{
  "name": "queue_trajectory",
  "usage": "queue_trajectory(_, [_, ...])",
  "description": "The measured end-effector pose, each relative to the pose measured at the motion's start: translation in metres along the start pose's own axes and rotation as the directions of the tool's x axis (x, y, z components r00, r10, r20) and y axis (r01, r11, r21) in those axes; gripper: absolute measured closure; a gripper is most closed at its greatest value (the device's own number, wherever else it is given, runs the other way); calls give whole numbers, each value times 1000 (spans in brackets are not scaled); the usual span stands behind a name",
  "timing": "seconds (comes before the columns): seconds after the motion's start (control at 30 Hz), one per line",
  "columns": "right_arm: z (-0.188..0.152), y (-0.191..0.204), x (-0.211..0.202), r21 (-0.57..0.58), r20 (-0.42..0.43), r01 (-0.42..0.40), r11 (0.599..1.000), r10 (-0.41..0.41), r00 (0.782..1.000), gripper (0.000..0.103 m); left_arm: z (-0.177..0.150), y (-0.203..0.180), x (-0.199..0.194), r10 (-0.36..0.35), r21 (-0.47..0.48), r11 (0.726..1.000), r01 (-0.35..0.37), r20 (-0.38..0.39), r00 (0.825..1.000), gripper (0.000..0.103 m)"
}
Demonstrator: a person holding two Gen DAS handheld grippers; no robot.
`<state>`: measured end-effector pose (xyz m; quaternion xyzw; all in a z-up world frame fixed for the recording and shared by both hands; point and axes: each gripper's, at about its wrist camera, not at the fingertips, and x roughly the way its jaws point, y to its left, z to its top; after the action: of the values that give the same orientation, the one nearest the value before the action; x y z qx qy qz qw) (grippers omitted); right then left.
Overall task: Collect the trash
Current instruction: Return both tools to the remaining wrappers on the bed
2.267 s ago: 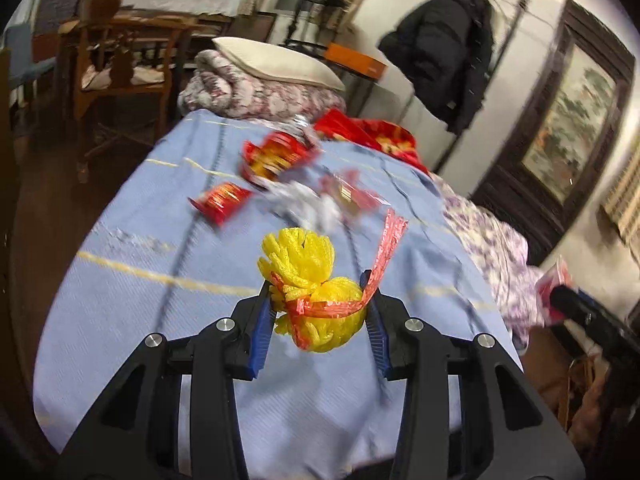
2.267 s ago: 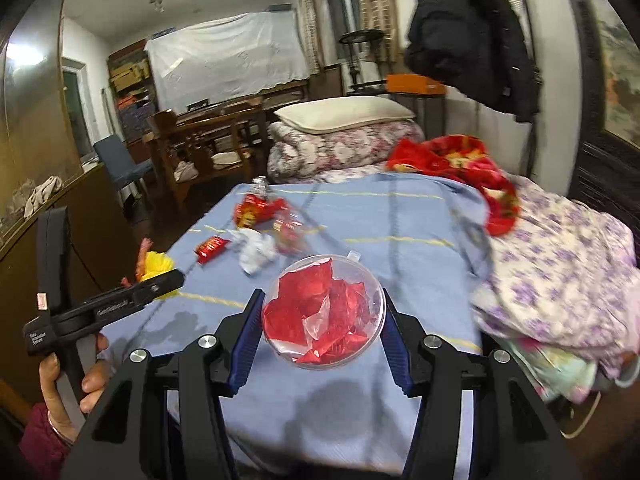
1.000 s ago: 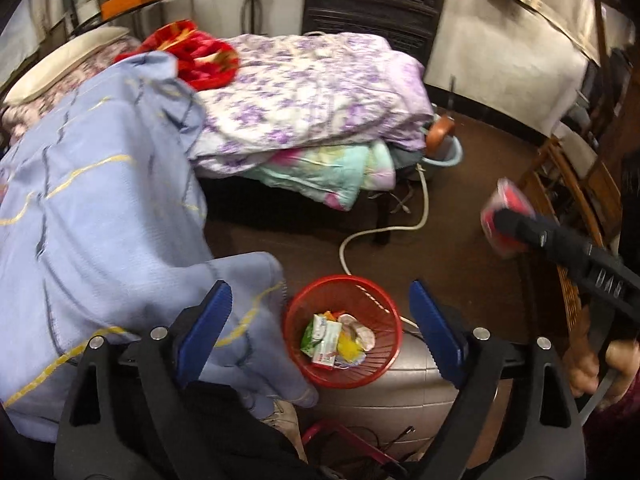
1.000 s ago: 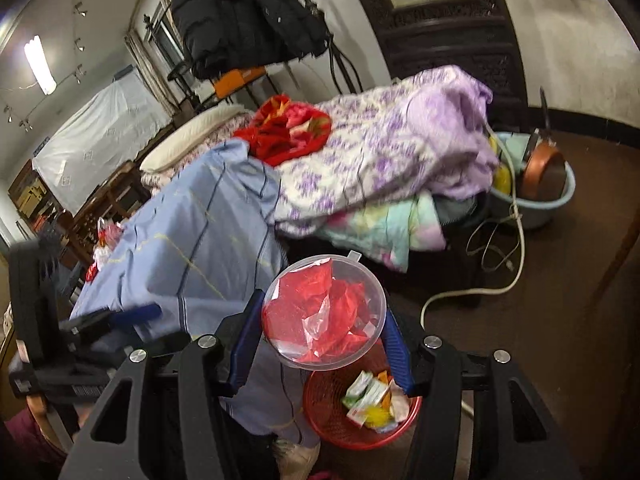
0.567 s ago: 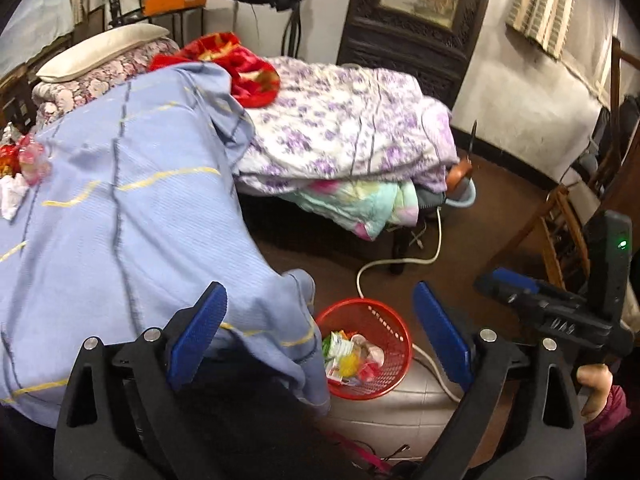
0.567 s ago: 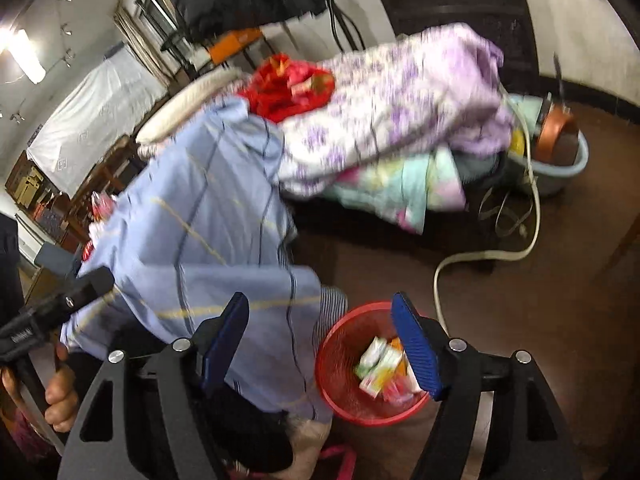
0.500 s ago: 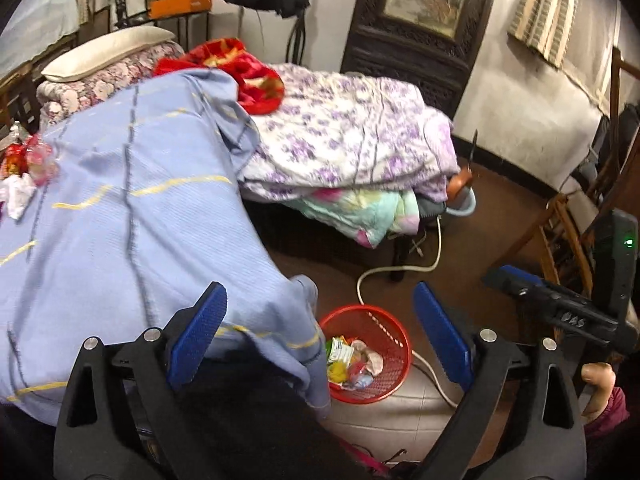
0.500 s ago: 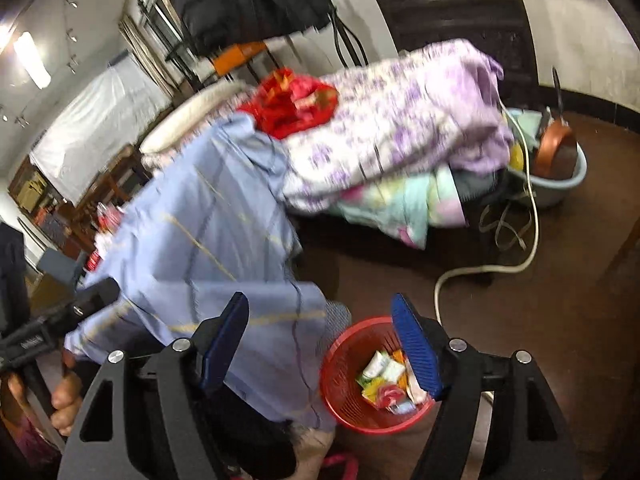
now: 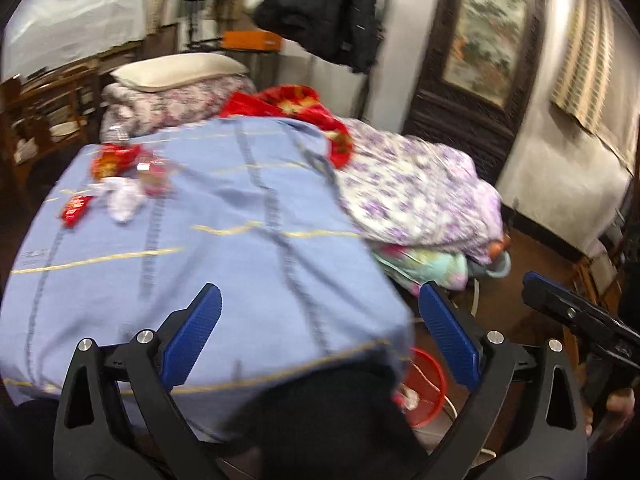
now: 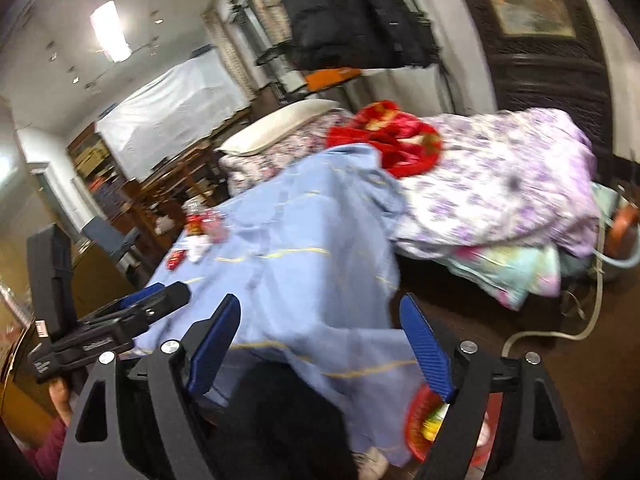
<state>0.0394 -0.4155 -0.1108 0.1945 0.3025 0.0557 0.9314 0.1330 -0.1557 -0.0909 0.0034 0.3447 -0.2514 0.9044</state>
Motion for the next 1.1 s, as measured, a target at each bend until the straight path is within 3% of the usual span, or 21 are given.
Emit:
queue_trajectory(0.23, [3,79,66,-111,-65,-34,993,27,997,19,11,105,-9,104,-179,979,-95,38,994,7])
queue_trajectory(0.4, [-3,120,112,-214,-68,-4,977,-10,998,19,21,168,-5,232,-245,946,-213,50,971,7])
queue_trajectory(0.53, [-7,143,142,-288,-6,59,956,-63,998,19,36,207,2,307,-257,924,-283,56,950,7])
queue_trajectory(0.67, [-13,156,158,-329,61,104,939,-89,994,18,51,237,9,323,-275,916,-291,75,944,7])
queue_trajectory(0.8, [-19,159,163,-362,99,138,922,-110,989,16,62,263,32,299,-292,916,-274,42,953,7])
queue_trajectory(0.9, [-18,154,170,-335,82,132,933,-111,990,13,63,277,48,283,-303,913,-274,-15,959,7])
queue_trajectory(1.1, [-19,151,181,-305,43,135,943,-128,991,13,54,293,66,322,-295,900,-320,-44,946,7])
